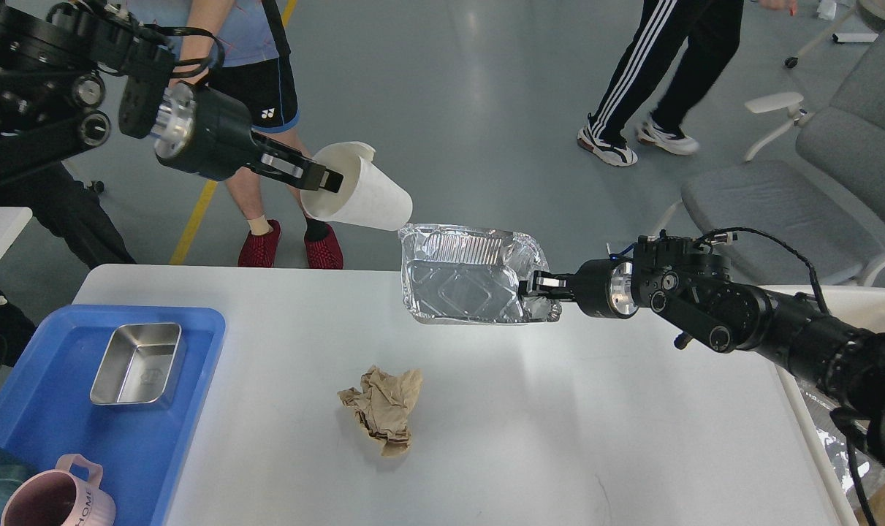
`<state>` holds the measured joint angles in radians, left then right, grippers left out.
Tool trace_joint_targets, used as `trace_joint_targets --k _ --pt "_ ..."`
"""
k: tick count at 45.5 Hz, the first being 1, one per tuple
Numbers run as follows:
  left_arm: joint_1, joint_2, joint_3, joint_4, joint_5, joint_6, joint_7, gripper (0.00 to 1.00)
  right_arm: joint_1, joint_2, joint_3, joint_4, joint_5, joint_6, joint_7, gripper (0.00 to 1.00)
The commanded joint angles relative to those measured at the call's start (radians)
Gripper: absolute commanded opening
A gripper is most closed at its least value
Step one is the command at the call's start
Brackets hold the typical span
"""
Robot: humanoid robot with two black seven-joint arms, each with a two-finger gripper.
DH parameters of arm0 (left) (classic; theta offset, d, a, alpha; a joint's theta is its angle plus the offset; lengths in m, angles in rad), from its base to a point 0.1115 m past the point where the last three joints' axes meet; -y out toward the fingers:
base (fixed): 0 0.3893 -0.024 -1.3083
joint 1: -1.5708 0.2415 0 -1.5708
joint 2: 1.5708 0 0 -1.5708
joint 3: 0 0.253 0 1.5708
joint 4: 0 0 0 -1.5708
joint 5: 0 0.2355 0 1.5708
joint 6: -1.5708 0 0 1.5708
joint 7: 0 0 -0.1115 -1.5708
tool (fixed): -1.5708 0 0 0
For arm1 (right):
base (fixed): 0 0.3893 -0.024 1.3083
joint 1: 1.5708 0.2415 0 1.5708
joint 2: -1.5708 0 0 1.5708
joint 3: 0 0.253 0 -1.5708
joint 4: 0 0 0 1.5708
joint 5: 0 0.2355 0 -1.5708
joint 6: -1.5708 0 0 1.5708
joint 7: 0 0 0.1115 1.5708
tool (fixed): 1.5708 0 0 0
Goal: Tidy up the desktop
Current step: 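Place the paper cup into the held foil tray with the left gripper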
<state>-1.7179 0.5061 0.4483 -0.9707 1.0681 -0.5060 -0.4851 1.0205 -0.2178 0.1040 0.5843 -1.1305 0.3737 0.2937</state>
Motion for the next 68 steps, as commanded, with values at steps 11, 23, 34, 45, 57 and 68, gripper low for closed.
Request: trace_joint_targets --k 11,23,34,45,57,68 --pt "0.119 -0.323 -0.048 0.300 -0.089 0.014 0.000 0.01 0.003 0.002 0.000 0.008 0.002 -0.001 0.001 0.00" --pt "0.198 -0.507 -0.040 0.481 -0.138 0.014 0.000 0.01 0.010 0.002 0.000 0.009 0.002 -0.001 0.002 0.00" --pt "0.222 -0.552 -0.033 0.526 -0.139 0.007 0.002 0.02 0.010 -0.002 0.000 0.008 0.002 -0.001 0.002 0.00" --pt "0.233 -0.560 -0.007 0.573 -0.140 -0.034 0.043 0.02 0.010 0.000 0.000 0.006 0.002 -0.001 0.002 0.00" --pt "0.262 -0.569 -0.005 0.609 -0.142 -0.069 0.068 0.03 0.010 -0.002 0.000 0.006 0.002 -0.001 0.002 0.00" --pt "0.282 -0.570 -0.014 0.612 -0.143 -0.060 0.082 0.20 0.010 -0.002 0.000 0.006 0.002 -0.001 0.002 0.00"
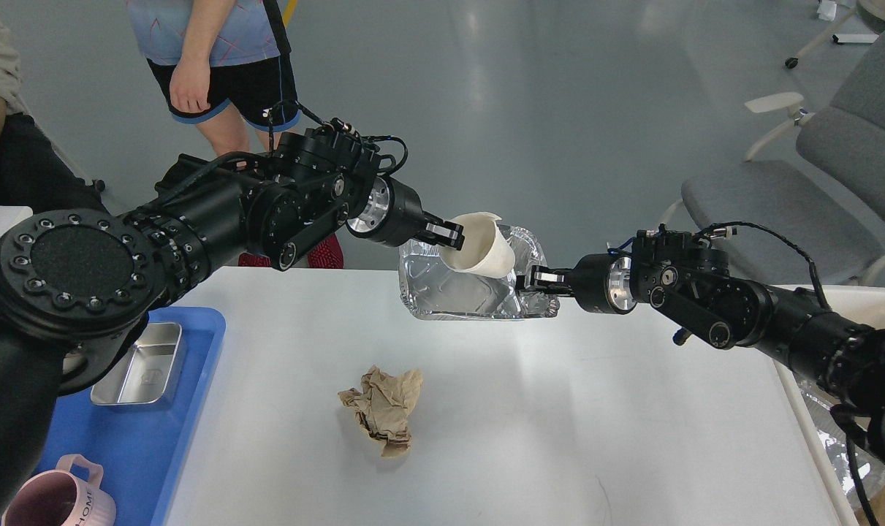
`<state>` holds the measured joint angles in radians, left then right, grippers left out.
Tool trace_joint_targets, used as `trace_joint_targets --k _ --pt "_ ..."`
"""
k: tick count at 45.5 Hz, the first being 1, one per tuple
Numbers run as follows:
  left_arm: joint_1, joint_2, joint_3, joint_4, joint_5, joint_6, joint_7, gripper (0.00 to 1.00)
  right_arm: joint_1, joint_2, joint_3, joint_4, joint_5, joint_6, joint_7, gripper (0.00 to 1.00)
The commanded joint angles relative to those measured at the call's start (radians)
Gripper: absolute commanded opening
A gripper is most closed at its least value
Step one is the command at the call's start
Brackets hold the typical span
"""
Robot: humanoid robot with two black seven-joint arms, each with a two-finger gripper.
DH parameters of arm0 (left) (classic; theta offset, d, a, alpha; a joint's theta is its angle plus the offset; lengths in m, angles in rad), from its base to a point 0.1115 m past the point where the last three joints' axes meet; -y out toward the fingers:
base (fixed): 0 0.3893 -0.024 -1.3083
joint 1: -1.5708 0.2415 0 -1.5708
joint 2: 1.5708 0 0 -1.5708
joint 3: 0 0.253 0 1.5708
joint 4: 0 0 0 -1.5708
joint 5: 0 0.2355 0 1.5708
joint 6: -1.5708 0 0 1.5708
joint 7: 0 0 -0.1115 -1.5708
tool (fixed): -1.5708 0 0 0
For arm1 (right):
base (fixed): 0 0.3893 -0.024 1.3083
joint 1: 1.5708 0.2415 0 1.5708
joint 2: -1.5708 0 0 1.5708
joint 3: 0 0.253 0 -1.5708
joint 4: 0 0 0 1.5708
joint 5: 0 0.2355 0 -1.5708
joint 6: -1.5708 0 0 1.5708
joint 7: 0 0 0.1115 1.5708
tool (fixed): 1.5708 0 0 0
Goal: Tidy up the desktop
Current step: 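Place the paper cup into the held foil tray with the left gripper, then raise the left gripper away from the foil tray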
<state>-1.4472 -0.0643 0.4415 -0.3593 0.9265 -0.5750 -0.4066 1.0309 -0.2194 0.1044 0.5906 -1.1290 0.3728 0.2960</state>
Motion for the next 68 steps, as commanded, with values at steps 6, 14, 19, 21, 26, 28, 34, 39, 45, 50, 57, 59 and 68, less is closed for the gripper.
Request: trace_joint_targets --k 6,14,19,21,26,28,34,39,45,50,57,59,68 --pt "0.013 0.000 -0.012 0.000 -0.031 0.012 -0.001 0.67 0.000 0.000 0.000 0.000 0.000 0.000 0.000 0.00" --pt "0.002 0.000 -0.012 0.000 -0.090 0.012 -0.003 0.90 0.000 0.000 0.000 0.000 0.000 0.000 0.000 0.00" --pt "-0.002 0.000 -0.012 0.000 -0.092 0.006 -0.009 0.91 0.000 0.000 0.000 -0.002 0.000 0.000 0.000 0.00" --pt "-0.002 0.000 -0.014 0.000 -0.094 -0.002 -0.011 0.91 0.000 0.000 0.001 -0.002 0.000 0.000 0.000 0.00" --pt "-0.016 0.003 -0.014 -0.001 -0.094 -0.008 -0.017 0.91 0.000 -0.001 0.001 -0.003 0.000 0.000 0.000 0.00" --pt "-0.030 0.009 -0.012 -0.001 -0.094 -0.016 -0.023 0.91 0.000 -0.001 0.001 -0.003 0.000 0.000 0.002 0.00" --pt "-0.087 0.044 -0.010 -0.001 -0.095 -0.060 -0.070 0.91 0.000 -0.003 0.001 -0.003 0.000 0.000 0.002 0.00" --pt "-0.119 0.089 -0.012 -0.004 -0.095 -0.088 -0.092 0.90 0.000 -0.005 0.001 -0.005 0.000 0.000 0.002 0.00" --pt "-0.174 0.172 -0.010 -0.027 -0.094 -0.144 -0.119 0.89 0.000 -0.005 0.001 -0.005 0.000 0.000 0.002 0.00" --pt "-0.226 0.294 -0.001 -0.087 -0.090 -0.209 -0.176 0.85 -0.002 -0.006 0.001 -0.005 0.000 0.000 0.002 0.00" --pt "-0.337 0.513 0.005 -0.275 -0.075 -0.235 -0.287 0.82 -0.002 -0.009 0.001 -0.006 0.000 0.000 0.002 0.00" --pt "-0.367 0.572 0.008 -0.332 -0.074 -0.236 -0.291 0.82 -0.002 -0.009 0.001 -0.006 -0.002 0.000 0.002 0.00" --pt "-0.397 0.860 0.043 -0.601 -0.017 -0.218 -0.290 0.87 0.000 -0.006 0.001 -0.008 -0.002 0.000 0.002 0.00"
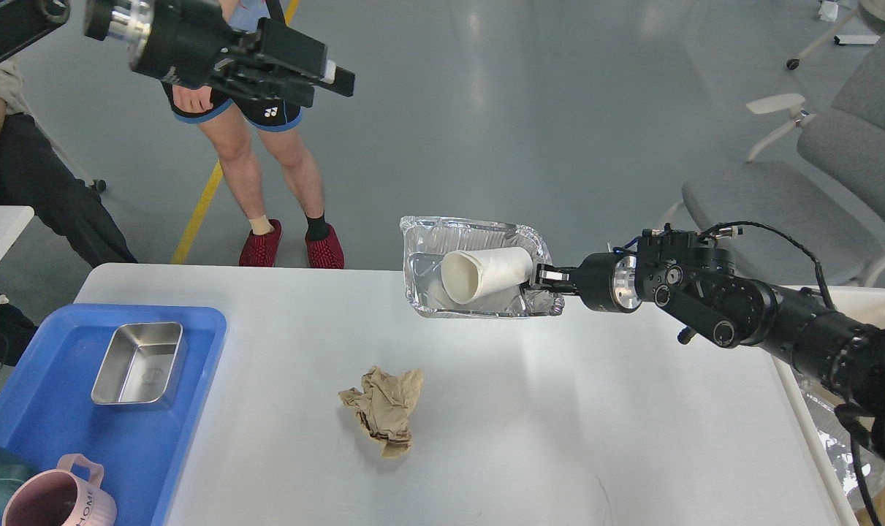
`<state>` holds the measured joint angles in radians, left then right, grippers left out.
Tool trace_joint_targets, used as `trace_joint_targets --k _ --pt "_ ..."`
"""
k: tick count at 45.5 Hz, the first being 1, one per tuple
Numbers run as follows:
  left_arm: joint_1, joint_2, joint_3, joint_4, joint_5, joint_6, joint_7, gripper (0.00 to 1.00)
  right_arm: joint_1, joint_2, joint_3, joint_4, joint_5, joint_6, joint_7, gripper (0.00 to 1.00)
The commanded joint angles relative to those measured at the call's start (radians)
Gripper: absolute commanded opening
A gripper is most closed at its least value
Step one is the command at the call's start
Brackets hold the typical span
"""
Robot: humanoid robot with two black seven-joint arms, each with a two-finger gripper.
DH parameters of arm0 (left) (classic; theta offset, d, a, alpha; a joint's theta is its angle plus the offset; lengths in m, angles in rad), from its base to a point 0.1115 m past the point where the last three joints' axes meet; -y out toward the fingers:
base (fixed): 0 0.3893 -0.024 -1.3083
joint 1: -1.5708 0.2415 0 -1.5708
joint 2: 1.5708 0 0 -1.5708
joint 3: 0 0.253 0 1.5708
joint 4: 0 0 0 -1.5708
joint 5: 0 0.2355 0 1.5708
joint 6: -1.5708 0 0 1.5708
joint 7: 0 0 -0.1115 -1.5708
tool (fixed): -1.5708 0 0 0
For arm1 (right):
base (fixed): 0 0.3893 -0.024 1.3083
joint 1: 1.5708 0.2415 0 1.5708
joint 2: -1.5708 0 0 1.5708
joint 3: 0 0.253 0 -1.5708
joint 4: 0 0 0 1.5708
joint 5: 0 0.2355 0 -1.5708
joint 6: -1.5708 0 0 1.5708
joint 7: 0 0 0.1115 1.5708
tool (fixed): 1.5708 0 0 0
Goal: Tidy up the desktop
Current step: 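Raise the left gripper away from the foil tray, then lower the left gripper onto the crumpled brown paper bag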
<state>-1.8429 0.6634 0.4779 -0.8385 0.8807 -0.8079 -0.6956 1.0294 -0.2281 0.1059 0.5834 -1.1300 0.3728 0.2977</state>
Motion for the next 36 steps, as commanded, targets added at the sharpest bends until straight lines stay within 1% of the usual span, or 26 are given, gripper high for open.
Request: trace_joint_targets --k 1,5,14,25,30,36 --pt "0.001 0.146 0.007 -0.138 0.034 0.016 -0.001 0.90 0.001 0.004 0.000 -0.001 -0.001 0.000 0.000 0.00" --pt "0.013 0.180 0.008 -0.159 0.044 0.022 -0.010 0.95 0.000 0.007 -0.002 -0.001 -0.001 0.000 0.000 0.00" --pt "0.039 0.188 0.008 -0.159 0.043 0.039 -0.024 0.96 0.000 0.007 0.000 -0.001 -0.001 0.000 0.000 0.00" --pt "0.209 0.171 0.008 -0.165 0.070 0.052 -0.024 0.96 -0.002 0.007 0.000 -0.002 -0.001 -0.002 0.000 0.00" --pt "0.293 0.136 0.008 -0.169 0.115 0.087 -0.022 0.96 -0.002 0.010 0.000 -0.002 -0.001 -0.002 0.000 0.00" --pt "0.390 0.064 0.007 -0.169 0.144 0.180 -0.021 0.95 -0.002 0.016 0.001 -0.002 -0.001 -0.003 0.000 0.00"
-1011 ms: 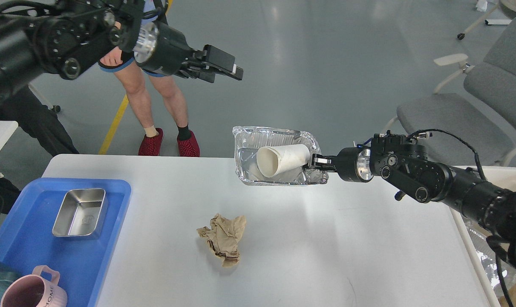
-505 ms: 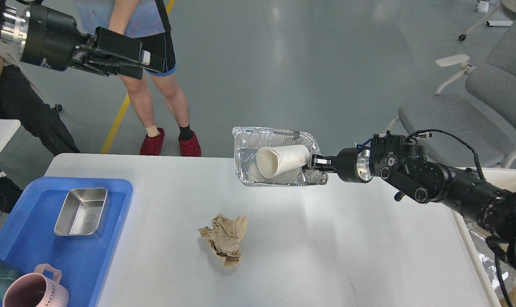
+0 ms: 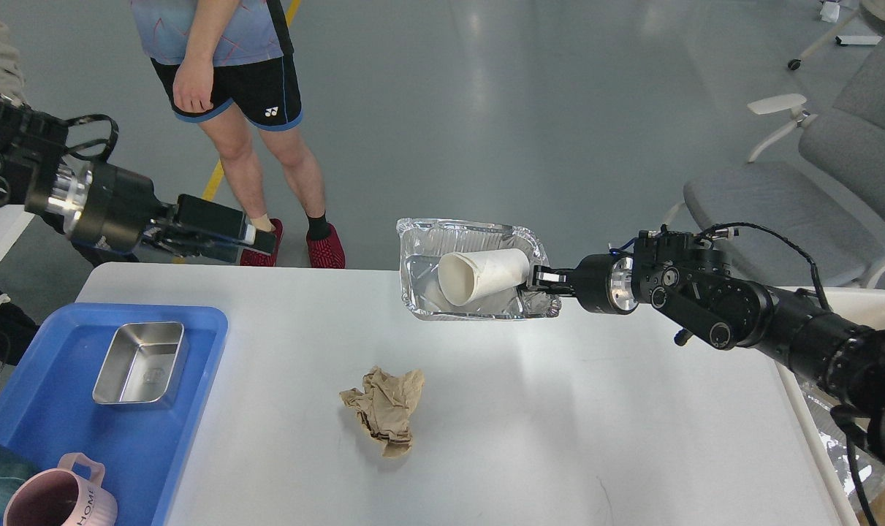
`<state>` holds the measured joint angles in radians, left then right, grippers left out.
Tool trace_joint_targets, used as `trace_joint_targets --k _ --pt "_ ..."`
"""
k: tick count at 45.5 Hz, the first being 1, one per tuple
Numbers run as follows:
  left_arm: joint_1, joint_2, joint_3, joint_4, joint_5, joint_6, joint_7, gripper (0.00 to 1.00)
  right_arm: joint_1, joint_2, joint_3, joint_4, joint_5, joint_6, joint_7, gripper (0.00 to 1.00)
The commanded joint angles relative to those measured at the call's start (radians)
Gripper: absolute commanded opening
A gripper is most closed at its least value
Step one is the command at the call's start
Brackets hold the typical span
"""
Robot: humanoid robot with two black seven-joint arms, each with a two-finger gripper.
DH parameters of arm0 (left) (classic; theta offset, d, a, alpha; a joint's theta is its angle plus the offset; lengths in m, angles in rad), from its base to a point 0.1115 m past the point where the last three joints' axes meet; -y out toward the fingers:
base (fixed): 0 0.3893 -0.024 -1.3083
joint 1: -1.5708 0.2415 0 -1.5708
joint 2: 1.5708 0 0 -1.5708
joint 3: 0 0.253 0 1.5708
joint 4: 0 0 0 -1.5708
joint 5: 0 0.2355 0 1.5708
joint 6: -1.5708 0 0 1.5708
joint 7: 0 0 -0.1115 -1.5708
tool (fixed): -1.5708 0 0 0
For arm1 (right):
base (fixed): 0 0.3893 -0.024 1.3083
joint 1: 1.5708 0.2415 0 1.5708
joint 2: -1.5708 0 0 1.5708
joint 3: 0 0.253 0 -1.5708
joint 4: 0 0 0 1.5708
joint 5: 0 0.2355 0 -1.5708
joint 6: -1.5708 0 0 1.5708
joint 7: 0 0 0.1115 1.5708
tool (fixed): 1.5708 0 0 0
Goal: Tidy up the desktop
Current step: 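Lower the left gripper onto the crumpled brown paper bag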
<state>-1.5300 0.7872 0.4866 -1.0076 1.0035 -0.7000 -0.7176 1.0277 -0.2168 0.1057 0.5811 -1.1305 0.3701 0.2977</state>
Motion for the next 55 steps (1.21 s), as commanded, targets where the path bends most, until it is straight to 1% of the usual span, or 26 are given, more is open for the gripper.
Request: trace_joint_targets --k 1,7,11,18,21,23,32,39,49,55 --pt "0.088 -0.077 -0.002 0.000 0.021 0.085 0.003 0.95 0.000 0.005 0.002 0.000 0.000 0.000 0.000 0.00" --pt "0.149 -0.129 0.003 0.003 0.029 0.128 0.017 0.95 -0.001 0.005 0.002 -0.012 0.000 -0.002 0.000 0.00" --pt "0.205 -0.158 0.004 0.009 0.030 0.186 0.029 0.95 0.000 0.007 0.002 -0.017 0.000 -0.004 0.000 0.00" --pt "0.281 -0.201 0.004 0.023 0.035 0.247 0.067 0.95 0.002 0.014 0.002 -0.020 0.000 -0.004 0.000 0.00" --pt "0.306 -0.230 0.004 0.056 0.040 0.284 0.078 0.96 0.002 0.017 0.002 -0.020 0.000 -0.004 0.000 0.00" --pt "0.329 -0.278 0.003 0.118 0.040 0.309 0.075 0.96 0.002 0.019 0.002 -0.020 0.000 -0.004 0.000 0.00" --pt "0.402 -0.397 -0.011 0.260 0.029 0.318 0.069 0.96 0.002 0.016 0.002 -0.021 0.000 -0.004 0.000 0.00" --pt "0.450 -0.471 -0.005 0.311 0.027 0.335 0.070 0.96 0.003 0.017 0.002 -0.021 0.000 -0.004 0.000 0.00" --pt "0.484 -0.556 0.000 0.394 0.026 0.341 0.066 0.96 0.002 0.017 0.002 -0.021 0.000 -0.004 0.000 0.00" --pt "0.493 -0.580 0.000 0.445 0.027 0.350 0.061 0.91 0.002 0.017 0.002 -0.020 0.000 -0.004 0.000 0.00"
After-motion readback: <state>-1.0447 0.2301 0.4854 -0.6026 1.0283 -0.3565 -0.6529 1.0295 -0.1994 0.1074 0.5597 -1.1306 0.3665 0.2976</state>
